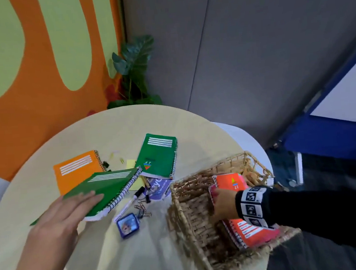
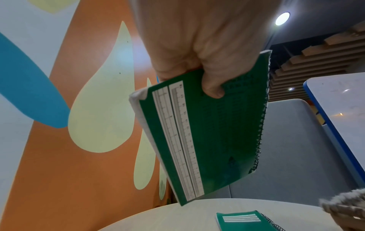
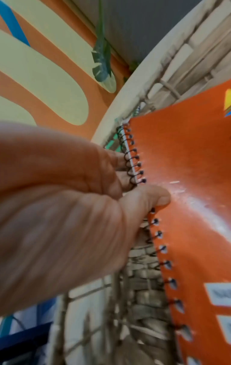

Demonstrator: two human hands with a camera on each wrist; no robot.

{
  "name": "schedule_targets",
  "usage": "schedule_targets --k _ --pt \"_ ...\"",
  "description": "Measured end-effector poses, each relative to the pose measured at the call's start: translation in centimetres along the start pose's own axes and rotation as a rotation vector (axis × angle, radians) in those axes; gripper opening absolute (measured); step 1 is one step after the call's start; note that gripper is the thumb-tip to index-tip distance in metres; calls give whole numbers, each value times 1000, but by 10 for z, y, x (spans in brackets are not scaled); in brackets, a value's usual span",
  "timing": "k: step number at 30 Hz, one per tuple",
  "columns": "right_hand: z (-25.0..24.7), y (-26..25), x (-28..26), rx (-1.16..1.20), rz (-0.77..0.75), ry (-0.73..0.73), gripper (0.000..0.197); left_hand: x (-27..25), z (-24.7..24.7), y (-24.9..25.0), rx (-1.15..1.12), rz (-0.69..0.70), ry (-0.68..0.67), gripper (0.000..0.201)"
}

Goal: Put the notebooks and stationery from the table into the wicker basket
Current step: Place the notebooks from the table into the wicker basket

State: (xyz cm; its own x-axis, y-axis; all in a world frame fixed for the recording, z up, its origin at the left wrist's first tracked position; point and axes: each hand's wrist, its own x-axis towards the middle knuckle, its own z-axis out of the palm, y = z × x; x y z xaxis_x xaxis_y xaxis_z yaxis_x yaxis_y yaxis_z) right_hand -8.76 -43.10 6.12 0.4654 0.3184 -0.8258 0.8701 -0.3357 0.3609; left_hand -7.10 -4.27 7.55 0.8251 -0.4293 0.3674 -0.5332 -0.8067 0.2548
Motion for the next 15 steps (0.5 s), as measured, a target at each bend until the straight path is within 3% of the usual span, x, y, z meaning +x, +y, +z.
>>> schedule_targets --k 2,3,6,10,15 --pt "7 -3 9 -172 -149 11 28 -6 -1 3 24 15 -6 69" --pt "9 -5 11 -122 -161 -8 26 -8 -2 5 33 30 -2 70" --pt "20 -10 18 -27 -76 -68 26 -8 -5 13 63 126 28 68" --pt "36 -4 18 251 13 53 35 4 -18 36 69 423 1 49" --pt "2 27 -44 1282 200 431 81 29 -33 74 159 806 -29 41"
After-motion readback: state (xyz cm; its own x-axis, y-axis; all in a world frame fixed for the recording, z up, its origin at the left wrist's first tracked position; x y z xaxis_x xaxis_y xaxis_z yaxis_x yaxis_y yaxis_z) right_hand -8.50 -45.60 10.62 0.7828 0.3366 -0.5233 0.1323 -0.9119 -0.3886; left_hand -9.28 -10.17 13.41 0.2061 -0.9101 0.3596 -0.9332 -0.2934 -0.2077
